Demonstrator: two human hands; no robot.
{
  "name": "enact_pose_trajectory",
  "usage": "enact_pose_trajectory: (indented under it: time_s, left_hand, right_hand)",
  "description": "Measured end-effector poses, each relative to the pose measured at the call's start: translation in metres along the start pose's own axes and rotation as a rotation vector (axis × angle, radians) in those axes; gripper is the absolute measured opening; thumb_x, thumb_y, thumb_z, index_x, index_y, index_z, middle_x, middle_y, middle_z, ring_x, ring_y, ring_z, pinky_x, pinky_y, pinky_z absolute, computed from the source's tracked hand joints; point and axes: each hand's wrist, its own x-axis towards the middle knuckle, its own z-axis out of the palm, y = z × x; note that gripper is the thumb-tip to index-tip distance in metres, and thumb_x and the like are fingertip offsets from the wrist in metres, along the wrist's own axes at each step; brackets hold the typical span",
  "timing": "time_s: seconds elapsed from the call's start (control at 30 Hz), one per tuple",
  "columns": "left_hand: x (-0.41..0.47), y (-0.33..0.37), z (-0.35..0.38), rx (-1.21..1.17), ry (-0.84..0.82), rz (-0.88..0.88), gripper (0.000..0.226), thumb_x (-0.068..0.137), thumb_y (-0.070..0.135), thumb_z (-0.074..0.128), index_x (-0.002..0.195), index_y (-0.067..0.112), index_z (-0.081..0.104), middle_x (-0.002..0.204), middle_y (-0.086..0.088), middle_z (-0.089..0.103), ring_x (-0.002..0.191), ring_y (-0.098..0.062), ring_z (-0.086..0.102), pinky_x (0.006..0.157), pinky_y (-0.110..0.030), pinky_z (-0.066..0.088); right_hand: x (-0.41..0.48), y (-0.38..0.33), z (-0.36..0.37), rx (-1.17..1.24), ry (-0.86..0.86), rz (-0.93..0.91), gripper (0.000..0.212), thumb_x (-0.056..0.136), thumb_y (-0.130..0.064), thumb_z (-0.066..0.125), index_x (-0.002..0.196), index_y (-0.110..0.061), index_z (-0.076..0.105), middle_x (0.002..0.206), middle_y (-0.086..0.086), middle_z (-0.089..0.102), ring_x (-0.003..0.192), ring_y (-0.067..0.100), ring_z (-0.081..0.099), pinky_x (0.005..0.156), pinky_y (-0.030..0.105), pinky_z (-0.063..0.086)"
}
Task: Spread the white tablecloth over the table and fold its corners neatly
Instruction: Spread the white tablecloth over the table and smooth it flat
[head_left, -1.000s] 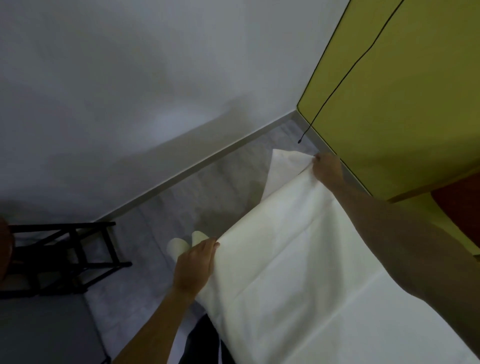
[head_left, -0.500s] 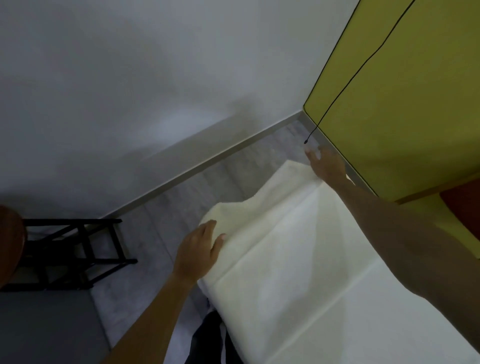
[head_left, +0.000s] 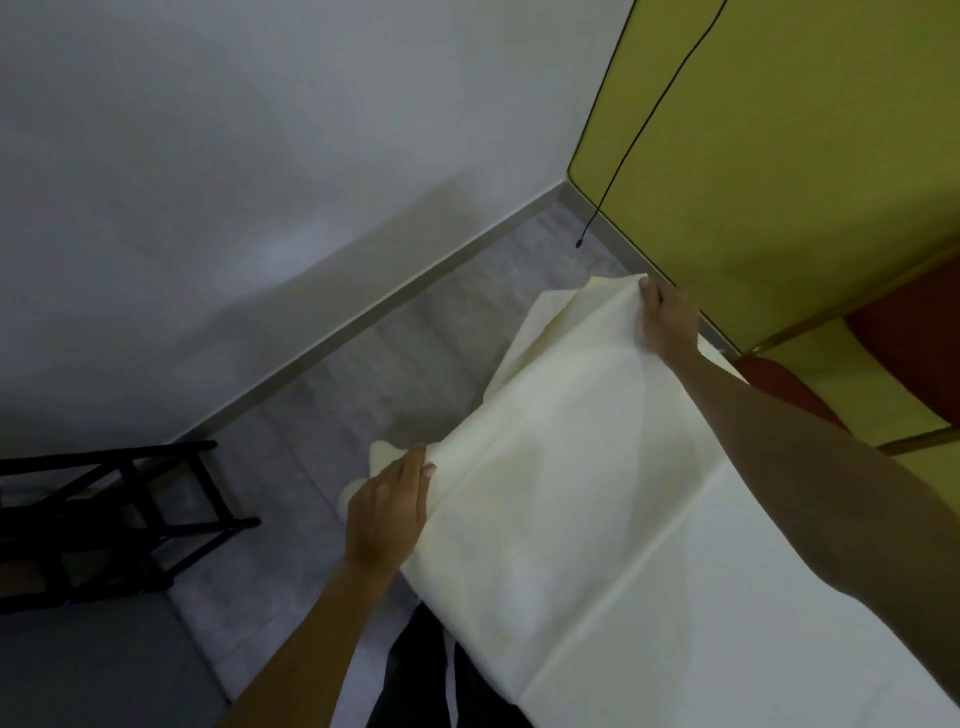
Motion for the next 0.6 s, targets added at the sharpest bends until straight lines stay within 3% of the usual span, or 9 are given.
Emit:
enact_pose_trajectory:
  time_s: [0.17,0.3,0.37,0.47,0.6]
  left_hand:
    - [0.006,-0.005,0.004,-0.006,0.065,0.038,0.047,0.107,0.033,0.034,0.093,0.007,0.071,0.056,-0.006,0.061,0.044,-0.022,0.059,0.039,-0.028,0.044]
    - [0.016,-0.019,0.001,-0.062,0.045,0.024,0.037,0.105,0.029,0.041,0.105,0.005,0.069,0.069,-0.01,0.07,0.056,-0.026,0.067,0.045,-0.034,0.054]
    - [0.02,-0.022,-0.005,-0.058,0.074,0.014,0.044,0.106,0.03,0.038,0.101,0.001,0.071,0.068,-0.009,0.069,0.055,-0.025,0.067,0.045,-0.032,0.055]
    - [0.029,-0.023,-0.015,-0.02,0.126,0.025,0.037,0.101,0.025,0.045,0.094,0.0,0.072,0.068,-0.008,0.07,0.054,-0.02,0.066,0.048,-0.027,0.053]
    - [0.035,-0.027,-0.013,-0.021,0.061,-0.06,0.036,0.102,0.027,0.043,0.098,0.003,0.069,0.074,-0.01,0.069,0.059,-0.023,0.065,0.051,-0.031,0.053]
  right_hand:
    - [0.008,0.001,0.004,-0.094,0.094,-0.101,0.044,0.108,-0.024,0.036,0.096,0.007,0.065,0.086,0.029,0.068,0.074,0.042,0.063,0.067,0.04,0.04]
    - [0.024,-0.011,0.009,-0.087,0.101,-0.17,0.044,0.108,-0.027,0.036,0.093,0.003,0.064,0.078,0.026,0.066,0.065,0.041,0.061,0.06,0.037,0.038]
    - [0.033,-0.023,0.01,-0.091,0.072,-0.19,0.043,0.108,-0.027,0.038,0.096,0.003,0.066,0.081,0.027,0.068,0.069,0.041,0.063,0.062,0.035,0.037]
    - [0.044,-0.031,0.019,-0.122,0.053,-0.192,0.04,0.109,-0.025,0.038,0.104,0.002,0.068,0.091,0.028,0.071,0.078,0.042,0.065,0.065,0.034,0.037]
    - [0.055,-0.03,0.03,-0.121,-0.141,0.012,0.038,0.107,-0.026,0.034,0.119,-0.005,0.063,0.115,0.026,0.066,0.103,0.046,0.06,0.08,0.042,0.044]
